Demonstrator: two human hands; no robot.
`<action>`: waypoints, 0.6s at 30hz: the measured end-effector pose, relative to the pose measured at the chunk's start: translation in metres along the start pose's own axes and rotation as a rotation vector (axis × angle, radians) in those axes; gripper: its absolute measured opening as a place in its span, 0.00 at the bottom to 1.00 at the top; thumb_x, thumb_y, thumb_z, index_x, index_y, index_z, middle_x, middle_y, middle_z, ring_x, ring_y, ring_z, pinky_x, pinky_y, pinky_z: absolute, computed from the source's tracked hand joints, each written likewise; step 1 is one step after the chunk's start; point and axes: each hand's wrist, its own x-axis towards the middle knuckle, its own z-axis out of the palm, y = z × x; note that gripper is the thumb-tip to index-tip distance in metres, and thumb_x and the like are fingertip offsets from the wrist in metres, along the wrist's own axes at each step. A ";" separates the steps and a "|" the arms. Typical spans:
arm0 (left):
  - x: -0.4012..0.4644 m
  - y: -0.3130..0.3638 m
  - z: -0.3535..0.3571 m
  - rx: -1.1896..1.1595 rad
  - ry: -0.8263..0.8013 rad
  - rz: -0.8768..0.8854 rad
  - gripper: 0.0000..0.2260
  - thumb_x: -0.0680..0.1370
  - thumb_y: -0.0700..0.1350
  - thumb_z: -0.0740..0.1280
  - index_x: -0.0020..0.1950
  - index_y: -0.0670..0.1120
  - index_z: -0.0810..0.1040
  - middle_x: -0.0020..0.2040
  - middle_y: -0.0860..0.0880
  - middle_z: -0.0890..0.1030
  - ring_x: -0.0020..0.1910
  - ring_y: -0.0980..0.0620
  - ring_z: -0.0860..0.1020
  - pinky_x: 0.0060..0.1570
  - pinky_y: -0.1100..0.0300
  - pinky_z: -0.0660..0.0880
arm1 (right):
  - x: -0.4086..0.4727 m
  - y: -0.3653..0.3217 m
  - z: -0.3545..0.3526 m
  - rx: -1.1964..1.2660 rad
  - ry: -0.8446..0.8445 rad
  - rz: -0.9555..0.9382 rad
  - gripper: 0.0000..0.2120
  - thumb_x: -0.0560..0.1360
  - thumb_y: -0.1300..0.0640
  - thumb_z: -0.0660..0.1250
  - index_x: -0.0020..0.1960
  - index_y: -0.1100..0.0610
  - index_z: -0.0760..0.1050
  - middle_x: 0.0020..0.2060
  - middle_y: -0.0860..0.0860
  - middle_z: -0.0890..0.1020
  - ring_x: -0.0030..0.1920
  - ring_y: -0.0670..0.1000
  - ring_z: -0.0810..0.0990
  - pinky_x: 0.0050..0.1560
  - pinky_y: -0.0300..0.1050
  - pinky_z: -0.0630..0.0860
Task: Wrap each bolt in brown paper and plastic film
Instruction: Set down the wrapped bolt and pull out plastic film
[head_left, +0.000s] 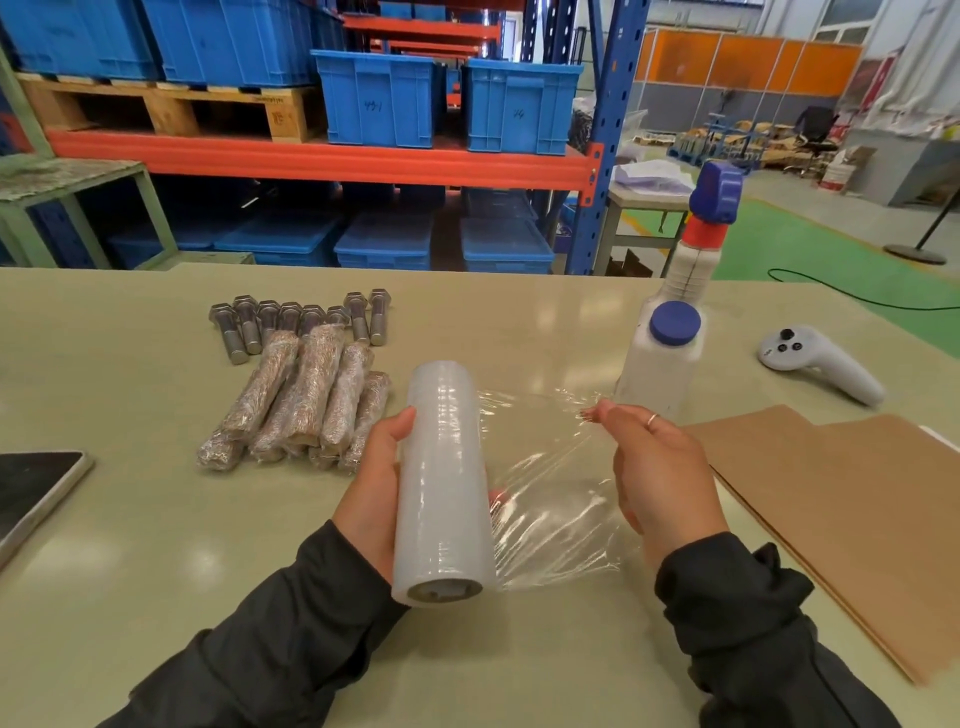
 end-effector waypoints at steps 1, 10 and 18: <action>-0.001 0.001 0.000 -0.021 -0.006 -0.004 0.23 0.65 0.58 0.64 0.44 0.38 0.76 0.34 0.41 0.78 0.27 0.44 0.79 0.28 0.55 0.78 | 0.001 0.000 0.000 -0.001 0.005 -0.005 0.10 0.76 0.50 0.64 0.41 0.52 0.81 0.17 0.41 0.67 0.25 0.42 0.64 0.28 0.36 0.60; -0.004 -0.004 0.005 0.231 0.033 -0.005 0.27 0.59 0.59 0.70 0.49 0.40 0.78 0.34 0.42 0.80 0.29 0.46 0.79 0.29 0.55 0.78 | 0.009 -0.007 -0.035 -0.521 -0.032 -0.167 0.14 0.79 0.48 0.58 0.37 0.49 0.76 0.26 0.43 0.72 0.32 0.45 0.71 0.33 0.42 0.63; 0.009 -0.032 0.023 1.096 0.256 0.226 0.16 0.69 0.59 0.70 0.42 0.46 0.77 0.37 0.50 0.82 0.34 0.53 0.81 0.34 0.62 0.76 | 0.002 0.022 -0.057 -1.381 -0.003 -0.159 0.16 0.82 0.49 0.48 0.61 0.55 0.68 0.51 0.54 0.80 0.52 0.57 0.78 0.43 0.45 0.66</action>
